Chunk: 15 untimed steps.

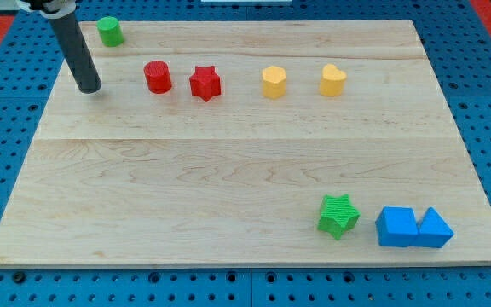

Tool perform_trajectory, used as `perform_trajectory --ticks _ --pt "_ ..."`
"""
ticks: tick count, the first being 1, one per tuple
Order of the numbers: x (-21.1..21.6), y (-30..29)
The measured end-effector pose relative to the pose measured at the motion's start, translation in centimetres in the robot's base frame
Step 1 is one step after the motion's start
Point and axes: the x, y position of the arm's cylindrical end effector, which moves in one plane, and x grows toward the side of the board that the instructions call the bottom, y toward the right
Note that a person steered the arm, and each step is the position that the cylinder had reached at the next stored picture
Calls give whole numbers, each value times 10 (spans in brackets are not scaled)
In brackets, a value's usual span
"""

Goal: Slide the blue triangle up a bit

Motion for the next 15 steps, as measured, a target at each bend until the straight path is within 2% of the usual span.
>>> perform_trajectory --ticks 2,3,4,5,8,9,10,11,12,13,14,15 --pt "8 12" --pt "31 28" --pt "77 75" --pt "98 160" --pt "119 422" --pt "149 481" --pt "198 505" --pt "256 488" --pt "271 451" --pt "248 419" --pt "248 395" --pt "253 399"
